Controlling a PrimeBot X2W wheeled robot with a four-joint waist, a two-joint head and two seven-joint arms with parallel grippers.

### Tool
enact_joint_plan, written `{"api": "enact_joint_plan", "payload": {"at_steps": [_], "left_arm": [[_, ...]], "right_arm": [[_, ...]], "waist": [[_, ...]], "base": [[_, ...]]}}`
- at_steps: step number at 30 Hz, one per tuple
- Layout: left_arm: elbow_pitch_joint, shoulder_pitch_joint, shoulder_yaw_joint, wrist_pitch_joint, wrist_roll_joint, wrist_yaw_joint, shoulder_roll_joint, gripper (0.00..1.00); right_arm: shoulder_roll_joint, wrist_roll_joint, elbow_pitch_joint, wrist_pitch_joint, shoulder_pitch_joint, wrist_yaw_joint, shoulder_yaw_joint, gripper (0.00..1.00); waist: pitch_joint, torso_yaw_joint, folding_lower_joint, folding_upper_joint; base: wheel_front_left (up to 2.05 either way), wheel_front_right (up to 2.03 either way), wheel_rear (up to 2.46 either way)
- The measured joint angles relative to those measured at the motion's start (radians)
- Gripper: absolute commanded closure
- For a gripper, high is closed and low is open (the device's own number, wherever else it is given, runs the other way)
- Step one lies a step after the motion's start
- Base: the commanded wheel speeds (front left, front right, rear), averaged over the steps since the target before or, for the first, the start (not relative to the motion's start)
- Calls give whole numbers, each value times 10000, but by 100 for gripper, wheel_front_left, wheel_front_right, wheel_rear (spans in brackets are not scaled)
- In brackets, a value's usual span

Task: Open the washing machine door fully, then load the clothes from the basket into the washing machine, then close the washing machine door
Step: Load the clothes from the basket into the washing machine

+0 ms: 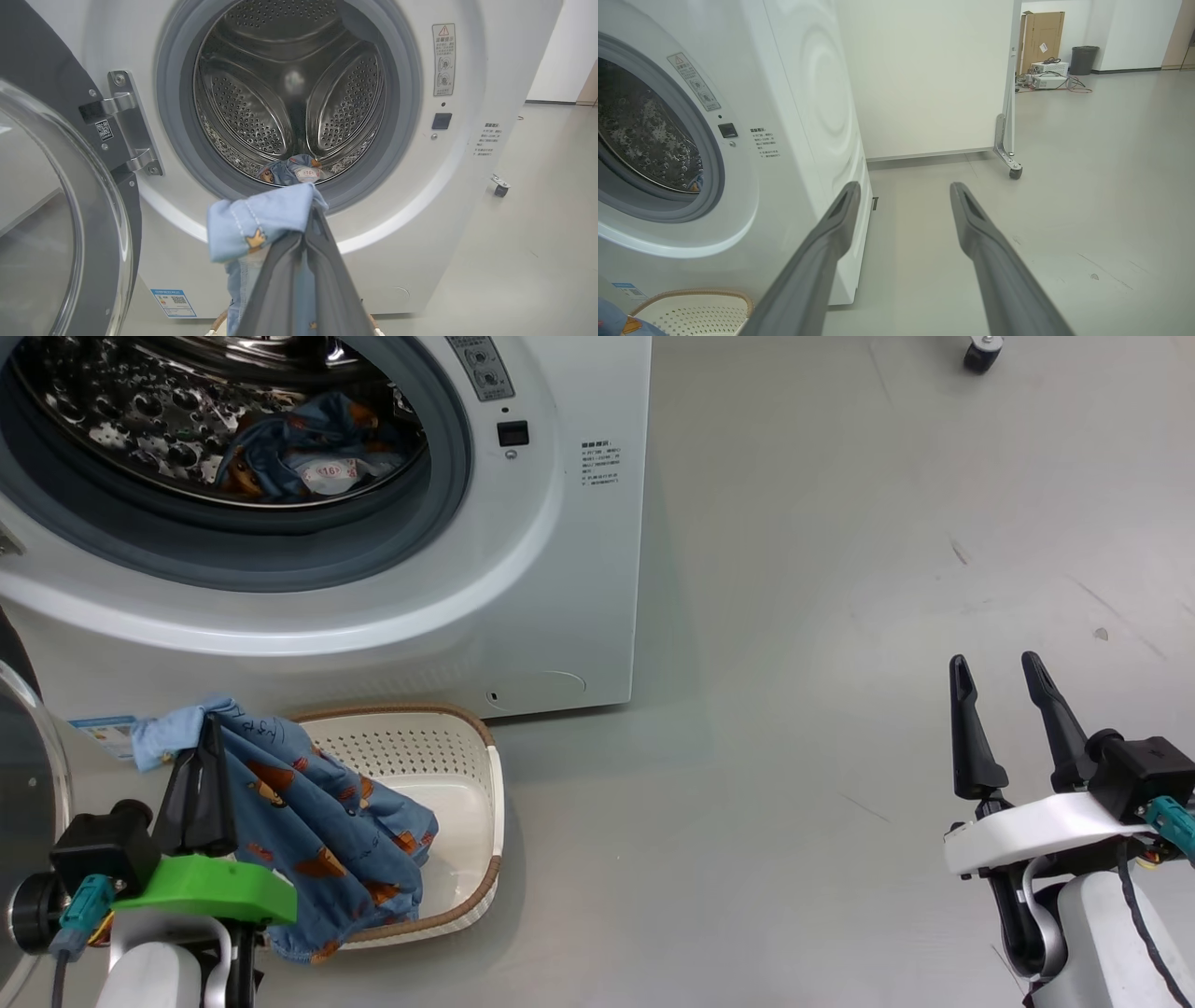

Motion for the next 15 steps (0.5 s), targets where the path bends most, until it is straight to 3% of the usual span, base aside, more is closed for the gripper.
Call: {"api": "enact_joint_plan", "payload": {"at_steps": [15], "left_arm": [[-63,-928,94,0,-4,-31,-117,100]], "right_arm": [[2,13,-353,0,-128,0,33,0]], "waist": [[1213,-32,0,0]], "base": [[0,0,0]]}}
